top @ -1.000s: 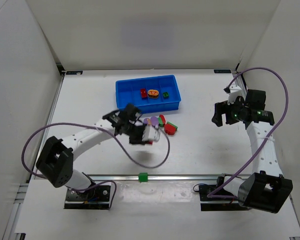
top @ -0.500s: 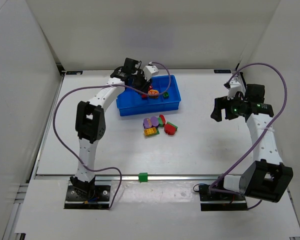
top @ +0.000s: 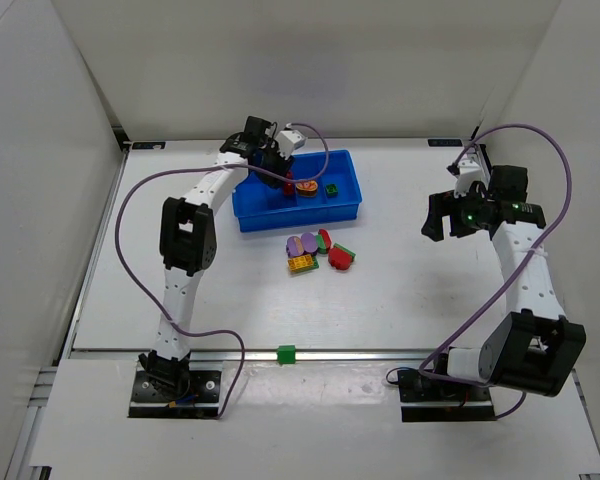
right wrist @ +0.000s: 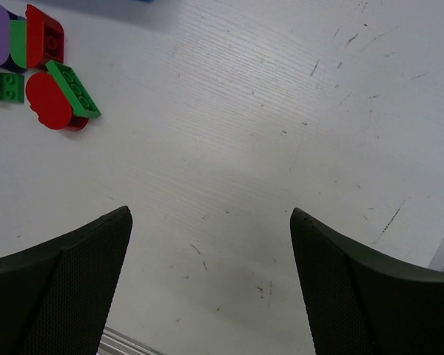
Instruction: Sort the legos into containers by color
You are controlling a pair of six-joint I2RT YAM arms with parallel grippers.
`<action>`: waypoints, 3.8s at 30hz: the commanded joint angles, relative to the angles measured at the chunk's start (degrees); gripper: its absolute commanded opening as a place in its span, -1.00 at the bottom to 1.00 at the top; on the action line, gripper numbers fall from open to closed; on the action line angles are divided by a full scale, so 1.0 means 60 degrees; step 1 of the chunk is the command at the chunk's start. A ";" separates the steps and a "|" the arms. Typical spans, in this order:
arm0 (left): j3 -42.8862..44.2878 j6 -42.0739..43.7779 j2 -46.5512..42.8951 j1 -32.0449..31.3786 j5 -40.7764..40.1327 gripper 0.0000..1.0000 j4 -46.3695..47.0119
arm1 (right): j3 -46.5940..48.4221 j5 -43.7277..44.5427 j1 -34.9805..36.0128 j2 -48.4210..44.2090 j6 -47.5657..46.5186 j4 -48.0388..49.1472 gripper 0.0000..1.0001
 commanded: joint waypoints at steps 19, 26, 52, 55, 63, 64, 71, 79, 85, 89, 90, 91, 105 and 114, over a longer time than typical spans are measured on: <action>-0.1166 0.0064 -0.3438 0.0380 0.3501 0.49 -0.0782 | -0.0169 -0.0536 -0.0043 -0.0327 -0.0558 0.0087 0.80; -0.5484 0.4810 -0.7160 -0.0861 0.4122 0.51 -0.4023 | -0.0580 -0.0580 0.0542 -0.0709 -0.0778 0.0116 0.80; -1.3386 0.4520 -1.0344 -0.7472 0.1397 0.49 0.0266 | -0.1371 -0.0244 0.1056 -0.2261 -0.0647 -0.0162 0.80; -1.3489 0.4989 -1.0344 -0.7472 0.1397 0.49 0.0296 | -0.1474 -0.0185 0.1056 -0.2408 -0.0647 -0.0220 0.80; -1.3489 0.5166 -1.0154 -0.7472 0.1777 0.50 0.0281 | -0.1474 -0.0082 0.0924 -0.2467 -0.0647 -0.0221 0.80; -1.3475 0.5165 -1.0096 -0.7472 0.1864 0.50 0.0281 | -0.1489 -0.0082 0.0924 -0.2467 -0.0647 -0.0235 0.80; -1.3387 0.4581 -0.9685 -0.7472 0.2070 0.49 0.0281 | -0.1577 -0.0009 0.0924 -0.2467 -0.0676 -0.0206 0.80; -1.3402 0.3877 -0.9451 -0.7311 0.2173 0.48 0.0369 | -0.1664 0.0006 0.0909 -0.2408 -0.0691 -0.0147 0.80; -1.3226 0.3642 -0.9055 -0.7281 0.2158 0.46 0.0369 | -0.1781 0.0064 0.0836 -0.2467 -0.0691 -0.0147 0.80; -1.3050 0.3496 -0.8690 -0.7281 0.2071 0.45 0.0340 | -0.1884 0.0035 0.0748 -0.2584 -0.0691 -0.0177 0.80; -1.2948 0.3394 -0.8602 -0.7267 0.2070 0.45 0.0340 | -0.1928 0.0021 0.0719 -0.2628 -0.0676 -0.0191 0.80; -1.2918 0.3350 -0.8558 -0.7252 0.2070 0.43 0.0340 | -0.1943 0.0020 0.0690 -0.2657 -0.0676 -0.0235 0.80; -1.2625 0.2427 -0.8936 -0.6491 0.2013 -0.44 0.0311 | -0.1841 -0.0286 0.0616 -0.2555 -0.0588 -0.0235 0.79; -1.0606 0.1388 -0.9803 -0.4837 0.1748 -0.43 0.0091 | -0.1007 -0.1675 0.0645 -0.1633 0.0245 -0.0162 0.78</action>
